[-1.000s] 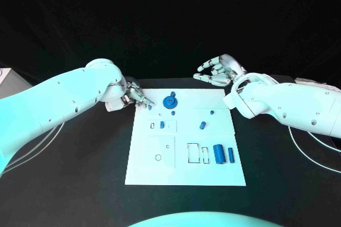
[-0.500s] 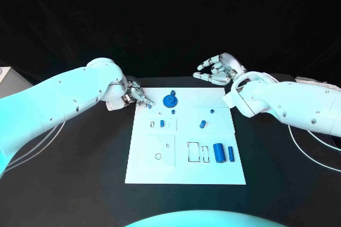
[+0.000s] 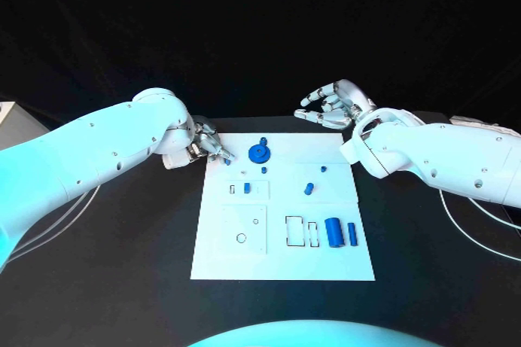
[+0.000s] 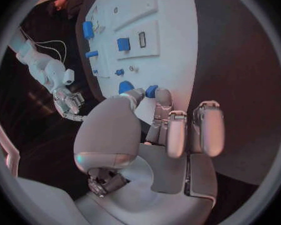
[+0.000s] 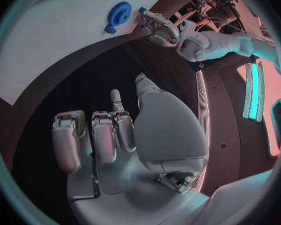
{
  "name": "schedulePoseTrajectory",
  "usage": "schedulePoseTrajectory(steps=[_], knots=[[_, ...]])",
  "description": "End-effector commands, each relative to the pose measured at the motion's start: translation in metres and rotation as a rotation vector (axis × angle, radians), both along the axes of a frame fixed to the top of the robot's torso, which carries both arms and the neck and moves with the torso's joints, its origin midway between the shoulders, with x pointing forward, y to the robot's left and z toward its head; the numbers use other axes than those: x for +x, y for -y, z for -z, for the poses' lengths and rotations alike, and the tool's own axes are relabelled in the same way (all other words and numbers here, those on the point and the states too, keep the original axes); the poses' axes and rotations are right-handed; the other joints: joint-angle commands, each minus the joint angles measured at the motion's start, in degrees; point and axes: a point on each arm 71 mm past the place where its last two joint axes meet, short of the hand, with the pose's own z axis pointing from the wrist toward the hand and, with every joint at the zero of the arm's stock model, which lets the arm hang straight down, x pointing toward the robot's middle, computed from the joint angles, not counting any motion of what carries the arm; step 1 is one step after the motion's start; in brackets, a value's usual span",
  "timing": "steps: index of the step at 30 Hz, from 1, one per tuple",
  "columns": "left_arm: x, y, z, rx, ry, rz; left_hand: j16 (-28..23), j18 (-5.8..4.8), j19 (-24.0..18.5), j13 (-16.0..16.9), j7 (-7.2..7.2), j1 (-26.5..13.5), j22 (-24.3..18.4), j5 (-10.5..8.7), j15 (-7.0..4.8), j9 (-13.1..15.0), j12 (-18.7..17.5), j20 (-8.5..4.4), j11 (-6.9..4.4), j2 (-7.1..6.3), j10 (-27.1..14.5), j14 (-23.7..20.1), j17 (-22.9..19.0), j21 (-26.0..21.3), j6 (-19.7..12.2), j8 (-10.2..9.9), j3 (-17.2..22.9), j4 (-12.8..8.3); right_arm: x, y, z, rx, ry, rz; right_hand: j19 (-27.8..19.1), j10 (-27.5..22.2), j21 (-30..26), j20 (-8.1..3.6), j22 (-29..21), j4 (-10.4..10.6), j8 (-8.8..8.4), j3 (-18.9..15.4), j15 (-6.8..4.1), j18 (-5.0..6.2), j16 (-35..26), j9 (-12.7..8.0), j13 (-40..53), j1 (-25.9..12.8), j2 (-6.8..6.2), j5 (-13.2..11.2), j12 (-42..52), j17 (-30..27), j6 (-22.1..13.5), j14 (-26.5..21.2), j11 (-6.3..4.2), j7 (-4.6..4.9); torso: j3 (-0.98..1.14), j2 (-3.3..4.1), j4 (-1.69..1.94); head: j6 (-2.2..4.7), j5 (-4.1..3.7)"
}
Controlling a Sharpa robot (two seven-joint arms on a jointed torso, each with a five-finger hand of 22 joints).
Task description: Assemble the parts on the task board
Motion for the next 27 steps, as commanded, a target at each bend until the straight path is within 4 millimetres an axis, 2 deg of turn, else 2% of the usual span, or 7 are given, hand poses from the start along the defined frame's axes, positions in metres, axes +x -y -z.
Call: schedulePoseTrajectory(steps=[1,3,5,11,15,22,27], knots=[[-0.002,0.003,0.001,-0.010,-0.015,0.024,0.38,-0.08,0.23,-0.22,-0.19,2.32,2.56,0.24,-0.65,-0.17,-0.02,-0.45,-0.15,0.53,0.33,6.05,15.09,0.34,0.12,0.32,1.71,-0.78,0.000,-0.002,0.000,-0.003,0.002,-0.015,5.21,2.42,-0.35,0.37,13.87,-0.08,0.25,-0.28,0.34,-0.36,-0.33,-0.04,11.87,-0.01,0.62,0.32,-0.08,10.66,-0.50,4.95,0.34,0.04,-0.03,-0.01,0.04,-0.12,-0.04],[-0.002,0.004,0.001,-0.011,-0.016,0.026,0.38,-0.09,0.24,-0.52,-0.40,4.95,2.60,0.37,-0.83,-0.32,-0.25,-0.64,-0.35,0.66,0.35,6.05,15.09,0.33,0.00,0.48,4.63,-2.41,0.000,-0.002,0.000,-0.003,0.002,-0.015,5.21,2.42,-0.35,0.37,13.87,-0.08,0.25,-0.28,0.34,-0.36,-0.33,-0.04,11.87,-0.01,0.62,0.32,-0.08,10.66,-0.50,4.95,0.34,0.04,-0.03,-0.05,0.06,-0.19,-0.06],[-0.002,0.003,0.001,-0.012,-0.017,0.027,0.38,-0.09,0.25,-0.86,-0.28,6.27,2.65,0.34,-0.89,-0.28,-0.49,-0.78,-0.35,-0.04,0.58,6.05,15.09,0.32,-0.09,0.96,8.57,-4.10,0.000,-0.002,0.000,-0.004,0.001,-0.016,5.21,2.42,-0.35,0.37,13.87,-0.08,0.25,-0.28,0.34,-0.36,-0.33,-0.04,11.87,-0.01,0.62,0.32,-0.08,10.66,-0.50,4.95,0.34,0.04,-0.03,-0.05,0.05,-0.21,-0.06],[-0.002,0.003,0.001,-0.028,-0.016,0.017,0.38,-0.11,0.29,-0.92,0.08,5.88,2.76,0.49,-0.71,0.36,-0.43,-0.62,-0.19,-0.61,1.48,6.05,15.09,0.32,-0.65,2.19,15.82,-7.07,0.000,-0.002,0.000,-0.004,0.000,-0.016,5.25,2.46,-0.28,0.37,13.92,-0.09,0.27,-0.30,0.34,-0.38,-0.33,-0.04,11.90,-0.01,0.67,0.37,-0.03,10.66,-0.49,4.95,0.34,0.03,-0.03,-0.07,0.03,-0.26,-0.02],[-0.002,0.001,0.000,-0.050,-0.009,-0.007,0.38,-0.18,0.50,0.46,0.04,3.84,3.11,0.76,-0.71,0.88,0.86,-0.53,-0.18,-1.31,2.95,6.05,15.09,0.51,-0.44,3.20,19.76,-8.74,0.000,-0.002,0.000,-0.005,-0.002,-0.017,5.25,2.46,-0.28,0.37,13.92,-0.09,0.27,-0.30,0.34,-0.38,-0.33,-0.04,11.90,-0.01,0.67,0.37,-0.03,10.66,-0.49,4.95,0.34,0.03,-0.02,-0.08,0.04,-0.29,0.00],[-0.006,-0.004,-0.001,-0.107,-0.027,-0.052,0.38,-0.67,1.87,5.66,-1.00,-3.17,5.30,2.41,-1.62,2.02,5.63,-1.24,-1.18,-2.64,7.36,6.05,15.09,1.77,0.81,6.33,27.53,-12.66,0.000,-0.001,0.001,-0.007,-0.007,-0.017,5.23,2.46,-0.32,0.36,13.89,-0.10,0.31,-0.33,0.33,-0.37,-0.35,-0.03,11.89,-0.02,0.82,0.62,-0.03,10.62,-0.47,4.94,0.33,0.02,0.00,-0.24,0.16,-0.35,0.01],[-0.013,-0.006,-0.002,-0.135,-0.050,-0.061,0.38,-0.78,2.19,7.06,-1.43,-5.73,5.82,3.27,-2.00,2.20,6.83,-1.57,-1.58,-2.58,8.64,6.05,15.09,2.05,1.31,7.40,29.38,-13.77,0.000,0.000,0.001,-0.009,-0.010,-0.015,5.21,2.44,-0.37,0.32,13.87,-0.16,0.46,-0.63,0.29,-0.36,-0.36,-0.03,11.86,0.14,0.99,2.25,-0.07,10.65,-0.52,4.95,0.29,0.00,-0.01,-0.41,0.28,-0.39,0.16]])
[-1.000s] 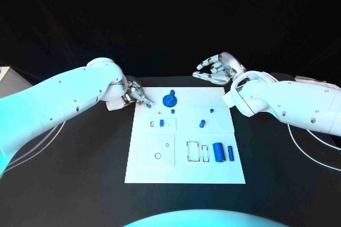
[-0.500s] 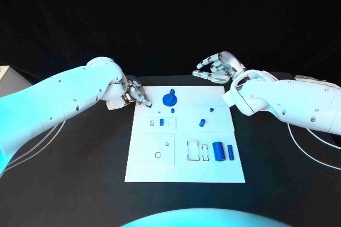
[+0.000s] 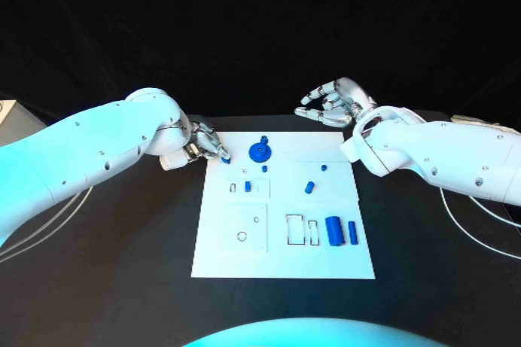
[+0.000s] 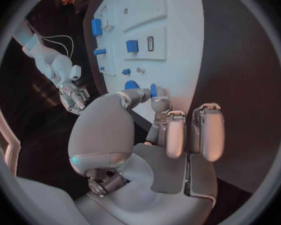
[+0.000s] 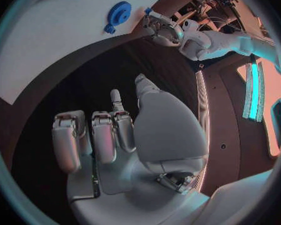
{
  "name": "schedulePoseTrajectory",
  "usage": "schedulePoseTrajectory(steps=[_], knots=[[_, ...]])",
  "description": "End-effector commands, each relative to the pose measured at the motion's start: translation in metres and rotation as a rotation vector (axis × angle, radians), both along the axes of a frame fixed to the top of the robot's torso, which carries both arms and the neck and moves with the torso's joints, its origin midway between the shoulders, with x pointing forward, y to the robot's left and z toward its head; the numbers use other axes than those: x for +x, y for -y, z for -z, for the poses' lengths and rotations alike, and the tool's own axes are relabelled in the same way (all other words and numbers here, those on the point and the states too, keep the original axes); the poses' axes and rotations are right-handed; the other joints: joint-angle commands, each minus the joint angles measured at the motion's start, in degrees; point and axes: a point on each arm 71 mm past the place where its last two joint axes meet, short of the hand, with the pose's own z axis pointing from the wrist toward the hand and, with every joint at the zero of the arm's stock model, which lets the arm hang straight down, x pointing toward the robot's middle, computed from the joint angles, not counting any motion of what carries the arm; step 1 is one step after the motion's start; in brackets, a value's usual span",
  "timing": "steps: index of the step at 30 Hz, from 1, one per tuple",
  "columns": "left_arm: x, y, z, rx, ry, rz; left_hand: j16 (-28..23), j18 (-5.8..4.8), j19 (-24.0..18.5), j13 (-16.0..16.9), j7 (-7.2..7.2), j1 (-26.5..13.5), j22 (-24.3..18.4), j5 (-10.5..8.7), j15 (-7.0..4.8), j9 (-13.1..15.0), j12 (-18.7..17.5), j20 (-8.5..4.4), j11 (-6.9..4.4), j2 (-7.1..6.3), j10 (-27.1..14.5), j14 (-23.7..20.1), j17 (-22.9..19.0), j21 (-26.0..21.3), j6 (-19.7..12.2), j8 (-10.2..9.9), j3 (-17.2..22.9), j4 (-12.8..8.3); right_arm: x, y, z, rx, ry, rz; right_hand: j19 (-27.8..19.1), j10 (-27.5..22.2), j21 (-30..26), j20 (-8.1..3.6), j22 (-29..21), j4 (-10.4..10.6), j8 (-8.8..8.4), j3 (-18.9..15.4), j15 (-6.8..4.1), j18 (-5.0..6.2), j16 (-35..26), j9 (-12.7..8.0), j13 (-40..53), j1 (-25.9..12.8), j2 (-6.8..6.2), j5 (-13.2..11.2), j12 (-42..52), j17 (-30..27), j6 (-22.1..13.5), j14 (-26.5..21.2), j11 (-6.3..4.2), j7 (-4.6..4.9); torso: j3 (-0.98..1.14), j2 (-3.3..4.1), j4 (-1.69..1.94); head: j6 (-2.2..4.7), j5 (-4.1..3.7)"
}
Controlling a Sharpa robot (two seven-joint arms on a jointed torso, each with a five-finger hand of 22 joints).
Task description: Assemble the parts on the task board
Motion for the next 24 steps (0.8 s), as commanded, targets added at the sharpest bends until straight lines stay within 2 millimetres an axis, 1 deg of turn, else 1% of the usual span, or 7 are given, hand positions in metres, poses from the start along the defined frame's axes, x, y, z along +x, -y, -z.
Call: schedulePoseTrajectory(steps=[1,3,5,10,14,19,24], knots=[[-0.005,0.003,-0.001,-0.057,-0.029,-0.033,0.18,-0.83,1.08,0.59,-1.52,-1.11,6.04,0.26,-0.55,2.92,0.53,-0.42,-0.17,0.17,0.65,5.95,15.09,0.39,1.85,0.66,7.88,-7.41,0.000,-0.001,0.001,-0.007,-0.007,-0.016,5.19,2.44,-0.29,0.32,13.80,0.08,0.24,-0.41,0.28,-0.35,-0.37,-0.03,11.87,0.06,0.63,0.57,-0.07,10.64,-0.52,4.94,0.29,-0.01,0.01,-0.28,0.17,-0.10,0.10],[-0.009,0.003,-0.002,-0.062,-0.032,-0.031,0.18,-0.86,1.14,0.74,-1.61,-1.59,6.15,0.39,-0.63,2.91,0.67,-0.50,-0.26,0.22,0.84,5.95,15.09,0.45,1.95,0.84,8.23,-7.67,0.000,0.000,0.001,-0.008,-0.008,-0.015,5.21,2.44,-0.26,0.31,13.82,0.07,0.27,-0.48,0.28,-0.36,-0.38,-0.03,11.86,0.12,0.64,0.92,-0.07,10.63,-0.54,4.94,0.27,-0.01,0.00,-0.41,0.27,-0.23,0.13],[-0.013,0.003,-0.002,-0.067,-0.032,-0.028,0.18,-0.88,1.21,0.89,-1.70,-2.03,6.25,0.50,-0.70,2.90,0.80,-0.56,-0.33,0.29,1.03,5.95,15.09,0.51,2.10,1.03,8.54,-7.84,0.000,0.001,0.001,-0.009,-0.009,-0.015,5.20,2.42,-0.29,0.30,13.80,0.07,0.28,-0.50,0.28,-0.35,-0.37,-0.03,11.85,0.16,0.66,1.11,-0.10,10.65,-0.55,4.95,0.28,-0.01,0.03,-0.55,0.26,-0.33,0.23],[-0.024,0.003,-0.003,-0.070,-0.014,-0.020,0.18,-0.97,1.45,1.62,-2.03,-3.96,6.64,2.02,-1.00,2.56,1.41,-0.86,-0.66,0.34,1.87,5.95,15.09,0.72,2.54,1.72,9.78,-8.89,0.000,0.002,0.001,-0.011,-0.012,-0.012,5.19,2.45,-0.31,0.30,13.79,0.06,0.30,-0.53,0.27,-0.34,-0.37,-0.03,11.87,0.21,0.67,1.32,-0.06,10.67,-0.56,4.95,0.27,-0.01,0.04,-0.76,0.22,-0.44,0.35],[-0.034,0.003,0.000,-0.061,0.003,-0.015,0.18,-0.98,1.48,2.13,-2.13,-4.63,6.68,2.73,-1.10,2.42,1.77,-0.95,-0.75,0.35,2.25,5.95,15.09,0.74,2.70,2.00,10.13,-9.32,0.000,0.003,0.002,-0.012,-0.014,-0.010,5.19,2.45,-0.31,0.30,13.79,0.06,0.30,-0.53,0.27,-0.34,-0.37,-0.03,11.87,0.21,0.67,1.32,-0.06,10.67,-0.56,4.95,0.27,-0.01,0.09,-0.99,0.31,-0.62,0.41],[-0.046,0.004,0.004,-0.038,0.036,-0.001,0.18,-1.01,1.57,2.67,-2.23,-5.10,6.83,3.14,-1.17,2.32,2.15,-1.02,-0.84,0.35,2.61,5.95,15.09,0.82,2.85,2.22,10.39,-9.66,0.000,0.004,0.002,-0.013,-0.015,-0.009,5.21,2.44,-0.26,0.30,13.82,0.04,0.31,-0.53,0.27,-0.36,-0.37,-0.03,11.86,0.24,0.67,1.46,-0.08,10.66,-0.56,4.95,0.27,-0.02,0.09,-1.24,0.48,-1.05,0.45],[-0.057,0.007,0.007,0.006,0.097,0.033,0.18,-1.00,1.55,3.14,-2.26,-5.24,6.80,3.20,-1.20,2.29,2.45,-1.04,-0.88,0.32,2.84,5.95,15.09,0.80,2.89,2.30,10.47,-9.79,-0.001,0.004,0.003,-0.015,-0.015,-0.011,5.20,2.43,-0.29,0.29,13.80,0.04,0.32,-0.55,0.27,-0.35,-0.38,-0.03,11.85,0.28,0.67,1.59,-0.08,10.64,-0.56,4.95,0.26,-0.02,0.04,-1.27,0.52,-1.18,0.55]])
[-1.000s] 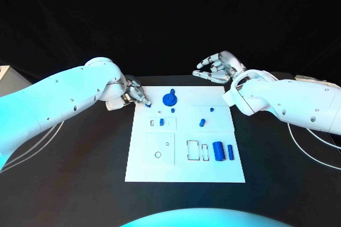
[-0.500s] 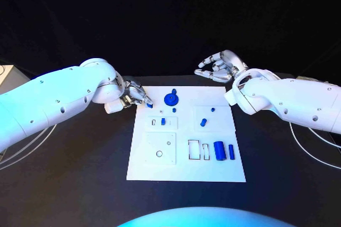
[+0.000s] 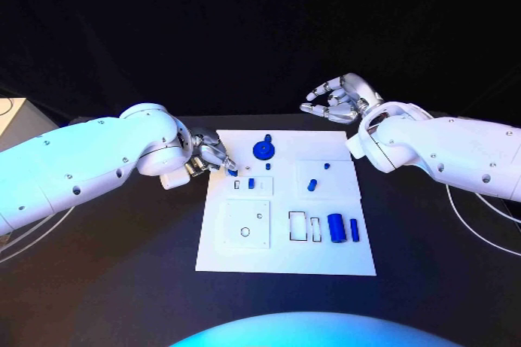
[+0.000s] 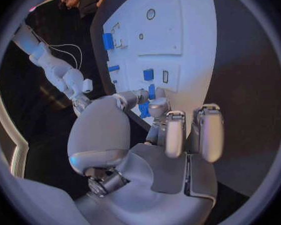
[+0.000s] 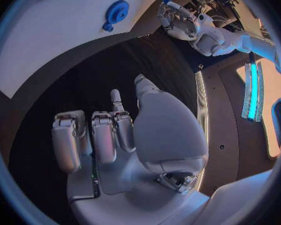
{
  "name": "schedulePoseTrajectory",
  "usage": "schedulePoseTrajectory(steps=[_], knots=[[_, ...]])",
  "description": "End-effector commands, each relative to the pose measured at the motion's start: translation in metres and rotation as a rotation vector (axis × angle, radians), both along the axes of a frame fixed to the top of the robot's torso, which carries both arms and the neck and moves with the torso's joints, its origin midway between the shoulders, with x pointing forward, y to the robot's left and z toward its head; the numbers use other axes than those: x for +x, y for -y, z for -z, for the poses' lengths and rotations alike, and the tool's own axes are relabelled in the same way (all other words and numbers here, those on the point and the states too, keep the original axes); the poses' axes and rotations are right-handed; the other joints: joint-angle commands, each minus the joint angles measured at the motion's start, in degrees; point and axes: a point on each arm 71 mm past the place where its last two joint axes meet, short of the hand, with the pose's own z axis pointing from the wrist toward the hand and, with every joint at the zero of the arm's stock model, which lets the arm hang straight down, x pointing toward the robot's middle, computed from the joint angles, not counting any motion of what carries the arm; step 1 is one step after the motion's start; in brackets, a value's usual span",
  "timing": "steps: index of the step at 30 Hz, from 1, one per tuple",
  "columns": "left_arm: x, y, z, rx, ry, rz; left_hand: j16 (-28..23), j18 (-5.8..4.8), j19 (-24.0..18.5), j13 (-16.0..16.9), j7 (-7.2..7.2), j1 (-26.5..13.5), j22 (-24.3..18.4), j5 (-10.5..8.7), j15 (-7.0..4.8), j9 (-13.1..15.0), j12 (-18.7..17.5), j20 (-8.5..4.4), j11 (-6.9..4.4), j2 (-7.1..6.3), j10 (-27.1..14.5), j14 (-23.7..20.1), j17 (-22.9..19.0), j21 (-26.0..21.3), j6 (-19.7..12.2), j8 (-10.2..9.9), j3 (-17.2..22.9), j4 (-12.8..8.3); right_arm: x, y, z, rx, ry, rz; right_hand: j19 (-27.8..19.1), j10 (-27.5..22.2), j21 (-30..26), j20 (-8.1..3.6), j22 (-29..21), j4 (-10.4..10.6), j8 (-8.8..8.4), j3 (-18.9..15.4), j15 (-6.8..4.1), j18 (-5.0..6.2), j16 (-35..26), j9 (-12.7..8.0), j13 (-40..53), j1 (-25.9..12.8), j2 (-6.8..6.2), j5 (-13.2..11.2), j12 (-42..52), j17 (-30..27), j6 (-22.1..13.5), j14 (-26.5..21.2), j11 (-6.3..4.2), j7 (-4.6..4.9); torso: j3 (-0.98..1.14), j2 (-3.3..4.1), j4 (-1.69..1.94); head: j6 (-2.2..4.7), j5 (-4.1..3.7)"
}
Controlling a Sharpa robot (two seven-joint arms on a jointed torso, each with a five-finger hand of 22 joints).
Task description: Assemble the parts on the task board
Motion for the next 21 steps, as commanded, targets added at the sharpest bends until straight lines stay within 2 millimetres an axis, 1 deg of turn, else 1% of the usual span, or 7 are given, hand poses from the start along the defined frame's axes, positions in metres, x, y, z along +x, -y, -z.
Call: schedulePoseTrajectory(steps=[1,5,8,10,15,21], knots=[[-0.002,0.001,-0.001,0.043,0.092,-0.009,0.19,-1.00,1.39,0.24,-2.17,-0.40,6.85,0.20,-0.40,-0.14,0.24,-0.43,0.03,0.16,0.34,5.95,15.10,0.32,2.38,0.43,8.22,-8.21,-0.001,-0.002,0.001,-0.008,-0.005,-0.018,5.19,2.43,-0.19,0.29,13.82,0.03,0.33,-0.23,0.27,-0.35,-0.38,-0.03,11.81,0.06,0.44,0.31,-0.08,10.65,-0.56,4.95,0.26,-0.02,-0.03,-0.06,0.08,-0.07,0.13],[-0.008,0.002,0.004,0.052,0.105,-0.005,0.19,-1.00,1.39,0.27,-2.19,-0.47,6.85,0.24,-0.42,-0.15,0.27,-0.45,0.01,0.16,0.36,5.95,15.10,0.32,2.40,0.48,8.30,-8.29,-0.001,-0.002,0.001,-0.009,-0.005,-0.018,5.19,2.43,-0.19,0.29,13.82,0.03,0.33,-0.23,0.27,-0.35,-0.38,-0.03,11.81,0.06,0.44,0.31,-0.08,10.65,-0.56,4.95,0.26,-0.02,-0.04,-0.09,0.13,-0.17,0.12],[-0.011,0.002,0.008,0.059,0.115,-0.001,0.19,-0.99,1.36,0.30,-2.20,-0.50,6.79,0.26,-0.43,-0.16,0.30,-0.46,0.00,0.16,0.38,5.95,15.10,0.29,2.41,0.50,8.33,-8.32,-0.001,-0.002,0.001,-0.009,-0.005,-0.019,5.19,2.43,-0.19,0.29,13.82,0.03,0.33,-0.23,0.27,-0.35,-0.38,-0.03,11.81,0.06,0.44,0.31,-0.08,10.65,-0.56,4.95,0.26,-0.02,-0.07,0.01,0.07,-0.15,0.16],[-0.012,0.003,0.009,0.063,0.120,0.002,0.19,-0.99,1.36,0.27,-2.20,-0.51,6.79,0.27,-0.43,-0.16,0.28,-0.46,-0.01,0.16,0.37,5.95,15.10,0.28,2.42,0.52,8.35,-8.34,-0.001,-0.002,0.002,-0.010,-0.005,-0.019,5.19,2.43,-0.19,0.29,13.82,0.03,0.33,-0.23,0.27,-0.35,-0.38,-0.03,11.81,0.06,0.44,0.31,-0.08,10.65,-0.56,4.95,0.26,-0.02,-0.09,0.00,0.09,-0.18,0.15],[-0.014,0.005,0.012,0.076,0.131,0.013,0.19,-1.01,1.42,0.29,-2.21,-0.54,6.90,0.27,-0.44,-0.17,0.30,-0.47,-0.02,0.16,0.39,5.95,15.10,0.35,2.42,0.54,8.39,-8.38,-0.001,-0.002,0.002,-0.010,-0.006,-0.020,5.17,2.42,-0.24,0.29,13.78,0.04,0.34,-0.25,0.27,-0.34,-0.40,-0.03,11.80,0.09,0.45,0.45,-0.10,10.61,-0.57,4.94,0.26,-0.02,-0.02,0.08,0.02,-0.30,0.34],[-0.016,0.008,0.018,0.092,0.129,0.027,0.19,-1.01,1.42,0.40,-2.23,-0.61,6.89,0.29,-0.45,-0.18,0.39,-0.48,-0.04,0.15,0.46,5.95,15.10,0.34,2.45,0.59,8.46,-8.45,-0.001,-0.002,0.002,-0.010,-0.009,-0.022,5.17,2.42,-0.24,0.29,13.78,0.04,0.34,-0.25,0.27,-0.34,-0.40,-0.03,11.80,0.09,0.45,0.45,-0.10,10.61,-0.57,4.94,0.26,-0.02,-0.06,0.12,0.00,-0.41,0.30]])
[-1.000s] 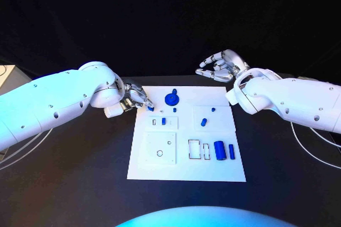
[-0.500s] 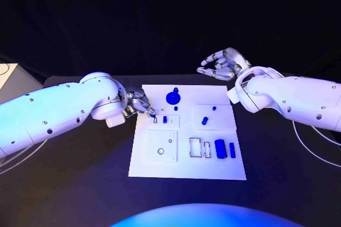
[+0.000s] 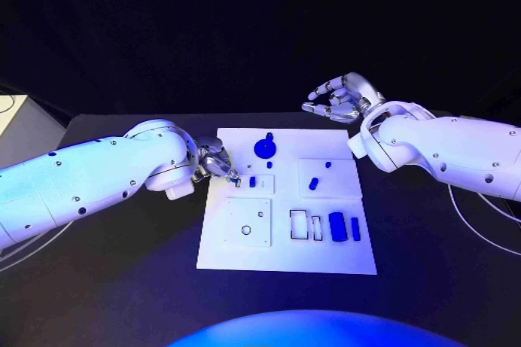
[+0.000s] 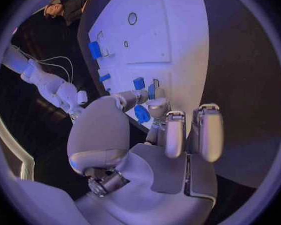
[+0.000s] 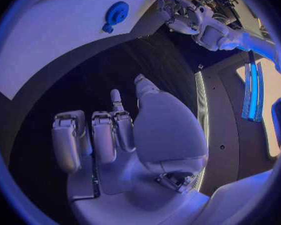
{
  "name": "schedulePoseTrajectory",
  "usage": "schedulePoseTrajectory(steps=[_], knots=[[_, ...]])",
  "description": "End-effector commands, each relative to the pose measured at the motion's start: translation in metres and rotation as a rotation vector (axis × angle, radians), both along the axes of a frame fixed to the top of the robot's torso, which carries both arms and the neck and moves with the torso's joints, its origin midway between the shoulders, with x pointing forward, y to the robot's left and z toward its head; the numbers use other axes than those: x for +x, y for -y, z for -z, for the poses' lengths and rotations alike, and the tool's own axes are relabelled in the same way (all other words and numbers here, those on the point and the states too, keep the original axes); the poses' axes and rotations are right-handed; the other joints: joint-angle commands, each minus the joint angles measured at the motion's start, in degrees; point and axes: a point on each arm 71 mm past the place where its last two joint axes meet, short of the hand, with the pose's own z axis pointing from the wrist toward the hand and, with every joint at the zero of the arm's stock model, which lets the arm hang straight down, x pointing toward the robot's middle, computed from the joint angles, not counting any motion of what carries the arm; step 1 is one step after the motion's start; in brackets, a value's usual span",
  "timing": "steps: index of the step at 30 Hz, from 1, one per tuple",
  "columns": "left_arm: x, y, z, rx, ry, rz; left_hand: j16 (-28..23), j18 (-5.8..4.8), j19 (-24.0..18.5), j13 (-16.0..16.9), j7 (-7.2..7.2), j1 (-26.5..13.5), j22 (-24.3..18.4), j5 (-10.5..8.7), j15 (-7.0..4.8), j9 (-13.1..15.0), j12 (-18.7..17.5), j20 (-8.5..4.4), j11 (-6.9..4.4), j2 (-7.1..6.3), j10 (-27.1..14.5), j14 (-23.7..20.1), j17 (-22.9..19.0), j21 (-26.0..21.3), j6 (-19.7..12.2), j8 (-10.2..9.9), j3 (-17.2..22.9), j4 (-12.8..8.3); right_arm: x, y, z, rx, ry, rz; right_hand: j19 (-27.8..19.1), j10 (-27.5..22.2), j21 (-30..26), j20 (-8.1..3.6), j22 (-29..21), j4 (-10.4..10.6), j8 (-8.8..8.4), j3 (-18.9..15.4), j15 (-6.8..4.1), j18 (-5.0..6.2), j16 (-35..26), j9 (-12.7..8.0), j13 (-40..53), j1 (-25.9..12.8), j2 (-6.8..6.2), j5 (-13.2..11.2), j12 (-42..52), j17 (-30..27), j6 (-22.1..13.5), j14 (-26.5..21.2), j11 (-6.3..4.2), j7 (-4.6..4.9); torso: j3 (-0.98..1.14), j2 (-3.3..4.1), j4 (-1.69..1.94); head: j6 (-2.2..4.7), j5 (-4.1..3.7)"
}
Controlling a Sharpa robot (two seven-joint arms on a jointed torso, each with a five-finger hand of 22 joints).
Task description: Assemble the parts on the task board
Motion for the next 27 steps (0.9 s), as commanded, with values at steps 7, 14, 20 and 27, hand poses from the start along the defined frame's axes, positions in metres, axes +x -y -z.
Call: schedulePoseTrajectory(steps=[7,14,20,27], knots=[[-0.0001,0.0069,0.0044,0.036,0.032,0.024,0.19,-1.04,1.68,0.33,-2.07,-0.41,7.00,0.35,-0.49,0.04,0.60,-0.31,-0.08,0.65,0.70,5.95,15.10,0.41,2.37,0.44,8.59,-8.57,-0.0007,-0.0024,0.0012,-0.010,-0.011,-0.022,5.19,2.39,-0.21,0.29,13.82,0.06,0.35,-0.26,0.26,-0.35,-0.20,-0.03,11.79,0.08,0.48,0.30,-0.14,10.59,-0.58,4.93,0.27,-0.02,0.04,0.08,-0.05,-0.16,-0.09],[0.0000,0.0101,0.0064,0.055,0.033,0.040,0.19,-1.04,1.68,0.18,-2.08,-0.48,7.00,0.34,-0.49,0.02,0.52,-0.32,-0.09,0.62,0.67,5.95,15.10,0.41,2.39,0.47,8.59,-8.61,-0.0008,-0.0026,0.0013,-0.010,-0.014,-0.024,5.15,2.38,-0.30,0.29,13.76,0.10,0.35,-0.28,0.26,-0.32,-0.18,-0.04,11.78,0.04,0.50,0.36,-0.15,10.63,-0.59,4.94,0.27,-0.02,0.07,0.06,-0.04,-0.40,-0.13],[-0.0003,0.0109,0.0070,0.069,0.035,0.054,0.19,-1.03,1.66,0.08,-2.09,-0.51,6.95,0.30,-0.49,0.01,0.47,-0.32,-0.10,0.60,0.64,5.95,15.10,0.38,2.40,0.49,8.59,-8.65,-0.0008,-0.0024,0.0014,-0.010,-0.015,-0.024,5.15,2.38,-0.30,0.29,13.76,0.10,0.35,-0.28,0.26,-0.32,-0.18,-0.04,11.78,0.04,0.50,0.36,-0.15,10.63,-0.59,4.94,0.27,-0.02,0.05,0.00,-0.02,-0.67,-0.26],[-0.0009,0.0111,0.0078,0.082,0.026,0.066,0.19,-1.04,1.67,0.08,-2.11,-0.53,6.96,0.24,-0.50,-0.02,0.48,-0.33,-0.12,0.56,0.66,5.95,15.10,0.39,2.39,0.51,8.60,-8.75,-0.0008,-0.0022,0.0014,-0.010,-0.015,-0.024,5.14,2.39,-0.31,0.29,13.75,0.14,0.36,-0.32,0.26,-0.32,-0.20,-0.04,11.79,-0.04,0.55,0.44,-0.14,10.58,-0.60,4.93,0.27,-0.01,0.04,-0.01,-0.01,-0.85,-0.30]])
